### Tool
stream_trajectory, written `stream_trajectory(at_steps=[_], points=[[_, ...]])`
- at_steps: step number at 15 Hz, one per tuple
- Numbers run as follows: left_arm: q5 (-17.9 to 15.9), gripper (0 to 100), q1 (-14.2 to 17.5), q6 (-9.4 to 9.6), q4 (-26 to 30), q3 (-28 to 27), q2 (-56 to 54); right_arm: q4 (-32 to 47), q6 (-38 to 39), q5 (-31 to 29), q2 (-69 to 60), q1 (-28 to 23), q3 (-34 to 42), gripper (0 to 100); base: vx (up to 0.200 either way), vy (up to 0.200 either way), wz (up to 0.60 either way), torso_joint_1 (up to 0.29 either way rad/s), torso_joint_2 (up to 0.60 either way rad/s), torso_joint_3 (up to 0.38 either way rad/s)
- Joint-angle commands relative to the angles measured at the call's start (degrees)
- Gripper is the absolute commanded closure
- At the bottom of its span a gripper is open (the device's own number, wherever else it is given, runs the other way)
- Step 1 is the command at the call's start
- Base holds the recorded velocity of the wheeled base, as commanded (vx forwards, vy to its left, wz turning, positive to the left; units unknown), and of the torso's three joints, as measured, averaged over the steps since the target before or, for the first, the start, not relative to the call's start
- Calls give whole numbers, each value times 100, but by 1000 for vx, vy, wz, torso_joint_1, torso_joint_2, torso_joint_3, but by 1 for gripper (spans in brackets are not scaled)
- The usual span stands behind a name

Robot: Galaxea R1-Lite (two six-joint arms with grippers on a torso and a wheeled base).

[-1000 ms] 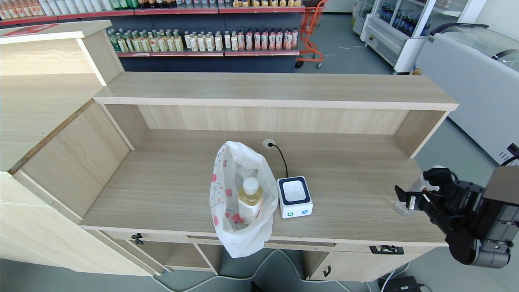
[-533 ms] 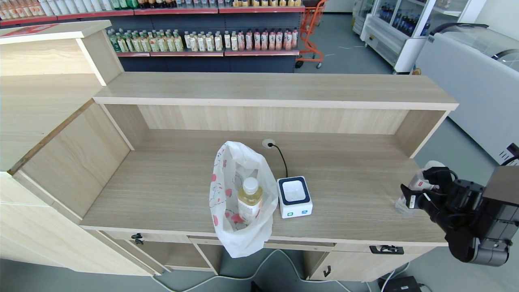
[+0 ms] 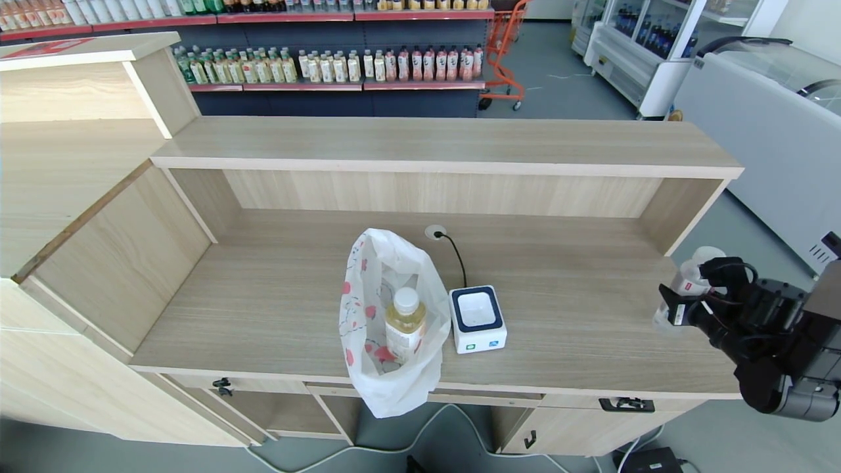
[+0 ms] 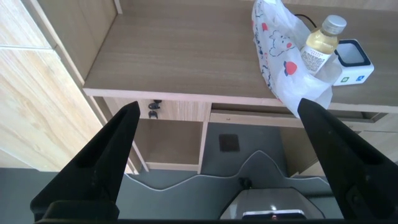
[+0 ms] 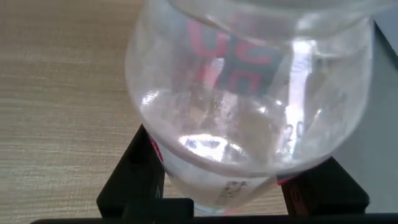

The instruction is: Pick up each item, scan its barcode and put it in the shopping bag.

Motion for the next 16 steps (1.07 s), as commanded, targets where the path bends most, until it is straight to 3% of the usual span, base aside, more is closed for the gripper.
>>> stream_trajectory(at_steps=[1,4,6,8,12,13,16], points=[[-2,0,0,-2,0,1,0,807,402,234,-1354,17,64,100,0,0,0,0,0,0],[-2,0,0,-2,0,1,0,3734,1325,1280,-3974,324,3,100,0,0,0,0,0,0],[-2,0,0,-2,0,1,0,4868,1958,2475,-5186,702,38,100,0,0,0,0,0,0],[-2,0,0,-2,0,1,0,5289,2433,3249,-5986,1159,187,100,0,0,0,0,0,0],[-2,0,0,-2,0,1,0,6546,2679,3275,-7085,3058,20,100,0,0,0,0,0,0],[-2,0,0,-2,0,1,0,6810,2705,3064,-7234,3743,-32,100,0,0,0,0,0,0],[-2,0,0,-2,0,1,0,6810,2714,2194,-7234,5026,-68,100,0,0,0,0,0,0]])
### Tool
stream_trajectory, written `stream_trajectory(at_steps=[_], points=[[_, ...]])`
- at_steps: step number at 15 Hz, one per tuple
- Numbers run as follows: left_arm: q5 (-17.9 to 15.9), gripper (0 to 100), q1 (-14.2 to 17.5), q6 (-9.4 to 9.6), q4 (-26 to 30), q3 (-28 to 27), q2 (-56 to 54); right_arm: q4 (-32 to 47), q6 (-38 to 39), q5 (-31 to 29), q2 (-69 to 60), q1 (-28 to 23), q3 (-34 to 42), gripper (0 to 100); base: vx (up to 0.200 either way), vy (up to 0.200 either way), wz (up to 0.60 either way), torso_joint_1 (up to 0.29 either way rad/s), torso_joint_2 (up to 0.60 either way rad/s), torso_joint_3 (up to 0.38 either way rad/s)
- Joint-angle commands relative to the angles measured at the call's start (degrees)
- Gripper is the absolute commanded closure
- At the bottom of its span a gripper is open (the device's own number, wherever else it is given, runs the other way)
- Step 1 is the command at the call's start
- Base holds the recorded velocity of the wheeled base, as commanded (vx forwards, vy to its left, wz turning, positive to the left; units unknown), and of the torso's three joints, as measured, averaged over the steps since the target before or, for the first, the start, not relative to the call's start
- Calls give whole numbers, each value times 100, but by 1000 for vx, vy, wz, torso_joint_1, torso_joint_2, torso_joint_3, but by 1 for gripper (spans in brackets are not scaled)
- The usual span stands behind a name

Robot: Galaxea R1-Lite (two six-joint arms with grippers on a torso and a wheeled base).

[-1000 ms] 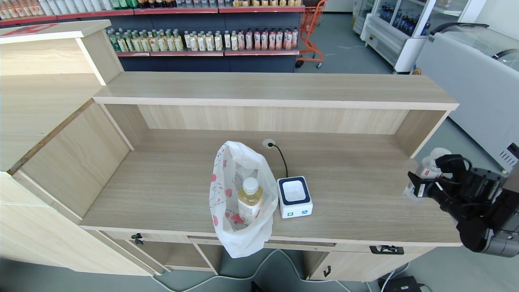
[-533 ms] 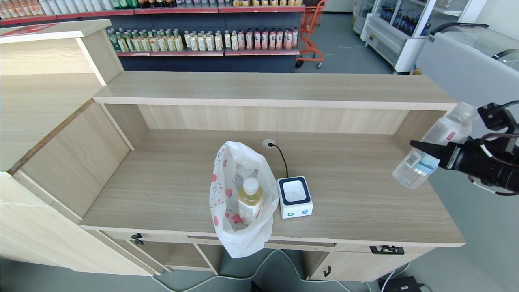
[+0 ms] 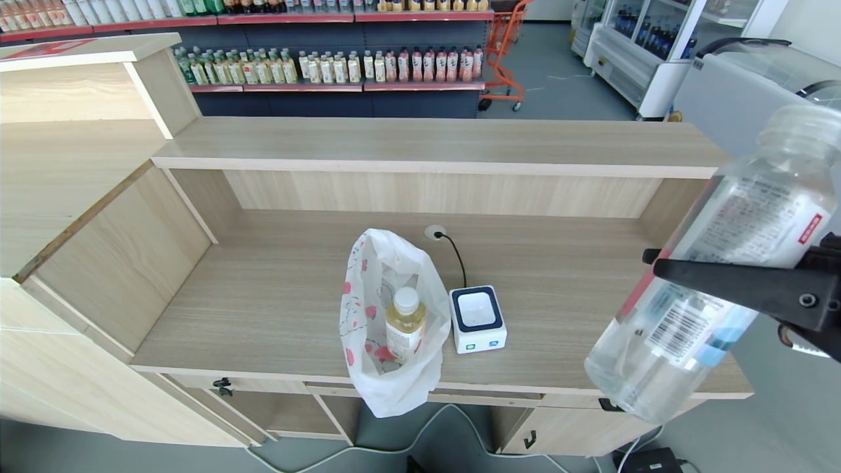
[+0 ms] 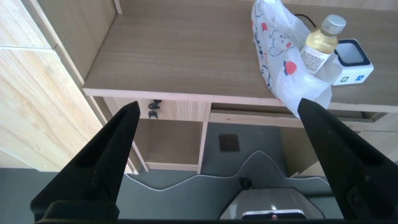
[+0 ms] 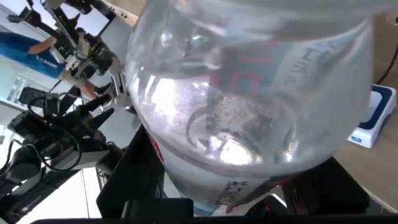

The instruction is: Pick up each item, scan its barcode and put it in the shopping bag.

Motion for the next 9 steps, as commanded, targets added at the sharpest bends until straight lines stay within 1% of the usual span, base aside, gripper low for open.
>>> stream_trajectory(at_steps=[1,3,5,6,9], points=[[1,0,-2,-2,0,1,0,86,58,-386,-307,1018,-114,100,0,0,0,0,0,0],[1,0,-2,-2,0,1,0,86,331,-386,-298,1308,-290,100,0,0,0,0,0,0],[1,0,-2,-2,0,1,0,95,902,-369,-298,1528,-668,100,0,0,0,0,0,0],[1,0,-2,-2,0,1,0,104,1025,-360,-298,1572,-738,100,0,0,0,0,0,0],[1,0,-2,-2,0,1,0,130,1043,-149,-351,1589,-703,100,0,0,0,0,0,0]])
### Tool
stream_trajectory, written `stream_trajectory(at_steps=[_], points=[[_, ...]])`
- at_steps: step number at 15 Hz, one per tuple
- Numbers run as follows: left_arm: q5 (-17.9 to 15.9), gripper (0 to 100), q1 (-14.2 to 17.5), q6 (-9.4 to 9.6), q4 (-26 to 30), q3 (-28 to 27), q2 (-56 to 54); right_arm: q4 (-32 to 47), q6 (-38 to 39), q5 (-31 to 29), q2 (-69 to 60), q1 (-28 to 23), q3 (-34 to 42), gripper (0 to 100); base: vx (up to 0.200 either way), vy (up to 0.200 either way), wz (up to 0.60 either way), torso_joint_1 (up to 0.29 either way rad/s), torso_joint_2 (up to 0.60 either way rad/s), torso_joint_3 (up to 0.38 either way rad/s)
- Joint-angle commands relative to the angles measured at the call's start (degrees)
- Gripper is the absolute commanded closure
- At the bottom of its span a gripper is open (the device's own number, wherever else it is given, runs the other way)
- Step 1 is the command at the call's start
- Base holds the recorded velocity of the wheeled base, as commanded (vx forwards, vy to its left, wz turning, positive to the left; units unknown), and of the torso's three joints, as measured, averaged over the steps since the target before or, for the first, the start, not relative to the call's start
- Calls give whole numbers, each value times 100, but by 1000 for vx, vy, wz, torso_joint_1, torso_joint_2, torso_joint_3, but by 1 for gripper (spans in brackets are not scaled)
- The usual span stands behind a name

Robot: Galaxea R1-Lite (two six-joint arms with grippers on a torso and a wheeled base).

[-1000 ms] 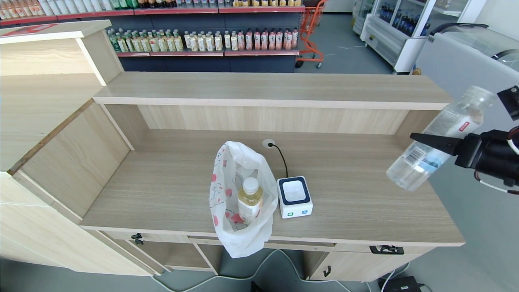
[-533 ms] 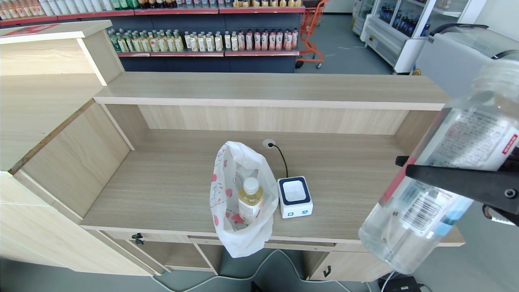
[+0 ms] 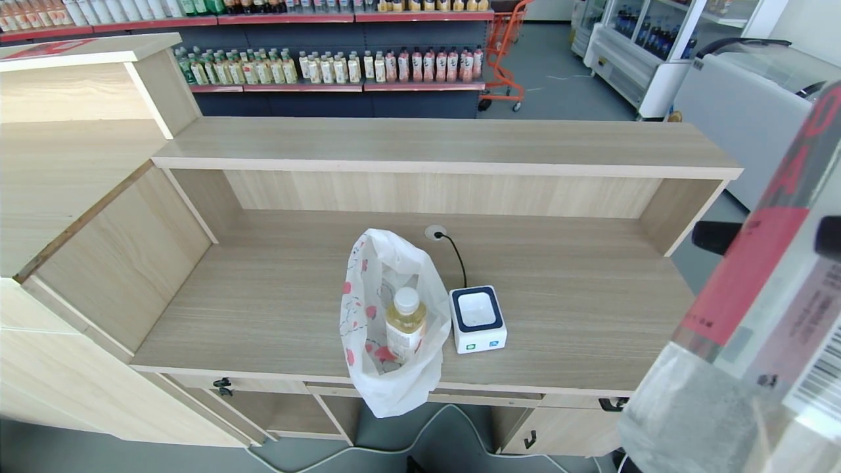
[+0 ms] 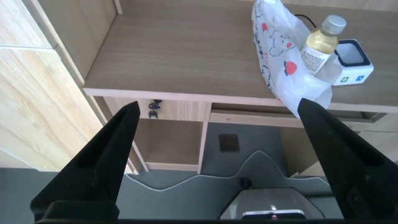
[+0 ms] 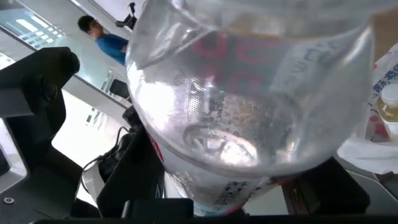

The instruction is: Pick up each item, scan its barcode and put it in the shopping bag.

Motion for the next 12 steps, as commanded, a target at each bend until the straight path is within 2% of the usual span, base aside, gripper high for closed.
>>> stream_trajectory(at_steps=[1,7,9,12], points=[[-2,0,0,-2,0,1,0,-5,0,31,-8,70,8,100,0,0,0,0,0,0],[-2,0,0,-2,0,1,0,4,18,14,88,229,-62,100,0,0,0,0,0,0],[-2,0,0,-2,0,1,0,56,343,5,35,343,-62,100,0,0,0,0,0,0],[-2,0,0,-2,0,1,0,505,405,31,-61,457,-290,100,0,0,0,0,0,0]])
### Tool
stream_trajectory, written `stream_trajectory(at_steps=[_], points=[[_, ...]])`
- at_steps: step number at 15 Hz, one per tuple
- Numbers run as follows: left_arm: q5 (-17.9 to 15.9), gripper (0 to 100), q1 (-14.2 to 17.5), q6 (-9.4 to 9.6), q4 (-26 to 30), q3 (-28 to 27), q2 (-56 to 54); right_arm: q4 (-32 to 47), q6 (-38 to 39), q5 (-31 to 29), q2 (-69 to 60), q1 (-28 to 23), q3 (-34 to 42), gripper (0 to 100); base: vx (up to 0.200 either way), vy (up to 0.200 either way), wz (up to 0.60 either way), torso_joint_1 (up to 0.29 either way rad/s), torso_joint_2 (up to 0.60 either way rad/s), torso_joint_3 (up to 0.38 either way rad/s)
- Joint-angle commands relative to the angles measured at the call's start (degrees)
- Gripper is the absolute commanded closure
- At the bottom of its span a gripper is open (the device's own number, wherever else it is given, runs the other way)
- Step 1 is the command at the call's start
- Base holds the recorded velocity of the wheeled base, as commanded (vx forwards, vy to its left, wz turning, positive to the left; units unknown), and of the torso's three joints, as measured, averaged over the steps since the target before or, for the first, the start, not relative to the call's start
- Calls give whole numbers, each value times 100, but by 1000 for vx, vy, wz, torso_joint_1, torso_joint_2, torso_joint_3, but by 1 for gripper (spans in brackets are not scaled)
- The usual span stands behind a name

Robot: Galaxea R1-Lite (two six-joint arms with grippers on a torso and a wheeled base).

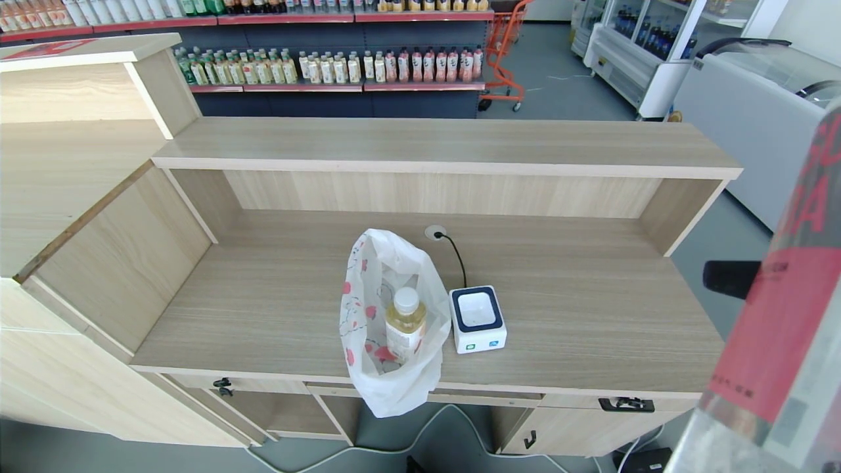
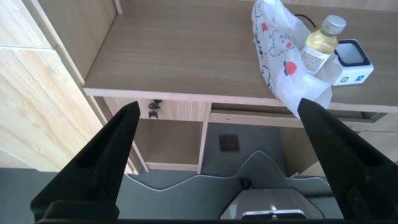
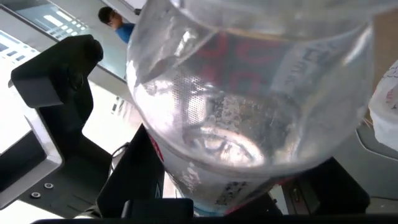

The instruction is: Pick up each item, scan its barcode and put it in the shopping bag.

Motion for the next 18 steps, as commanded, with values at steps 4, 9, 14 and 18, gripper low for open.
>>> stream_trajectory(at_steps=[4,9,14,18], points=[[1,0,0,-2,0,1,0,535,-10,16,21,67,-492,100,0,0,0,0,0,0],[1,0,0,-2,0,1,0,641,-204,16,21,67,-466,100,0,0,0,0,0,0],[1,0,0,-2,0,1,0,649,-546,16,-14,58,-325,100,0,0,0,0,0,0],[1,0,0,-2,0,1,0,649,-608,16,-6,31,-343,100,0,0,0,0,0,0]])
